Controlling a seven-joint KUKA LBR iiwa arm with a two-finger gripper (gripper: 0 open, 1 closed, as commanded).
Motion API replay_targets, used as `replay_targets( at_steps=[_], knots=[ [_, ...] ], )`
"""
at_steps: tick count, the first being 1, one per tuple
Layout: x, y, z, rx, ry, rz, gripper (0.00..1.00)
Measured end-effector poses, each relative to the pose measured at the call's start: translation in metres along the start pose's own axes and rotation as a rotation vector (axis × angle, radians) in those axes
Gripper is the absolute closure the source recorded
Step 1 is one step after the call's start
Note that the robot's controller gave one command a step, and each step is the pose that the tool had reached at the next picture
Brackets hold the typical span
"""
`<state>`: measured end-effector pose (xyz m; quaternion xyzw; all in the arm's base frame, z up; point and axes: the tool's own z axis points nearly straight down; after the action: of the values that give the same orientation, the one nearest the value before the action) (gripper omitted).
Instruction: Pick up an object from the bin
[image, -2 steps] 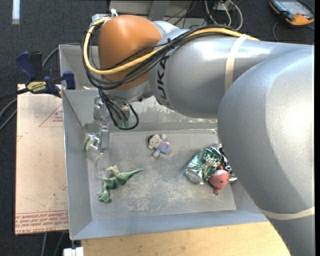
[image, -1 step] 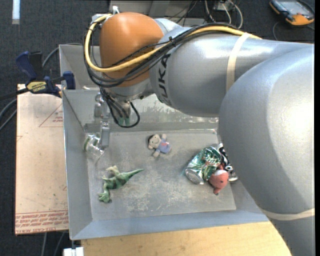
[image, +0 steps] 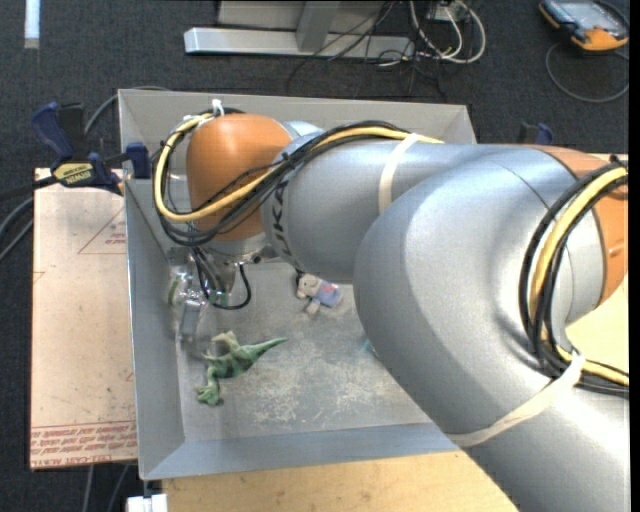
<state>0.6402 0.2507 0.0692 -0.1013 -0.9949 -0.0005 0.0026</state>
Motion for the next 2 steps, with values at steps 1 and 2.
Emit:
replay_targets(
  at_steps=[1,2],
  knots=[
    [-0.013,0.006,-0.087,-0.004,-0.012,-0.193,0.0],
    [0.0,0.0,0.001,0.0,0.001,-0.001,0.0]
  ],
)
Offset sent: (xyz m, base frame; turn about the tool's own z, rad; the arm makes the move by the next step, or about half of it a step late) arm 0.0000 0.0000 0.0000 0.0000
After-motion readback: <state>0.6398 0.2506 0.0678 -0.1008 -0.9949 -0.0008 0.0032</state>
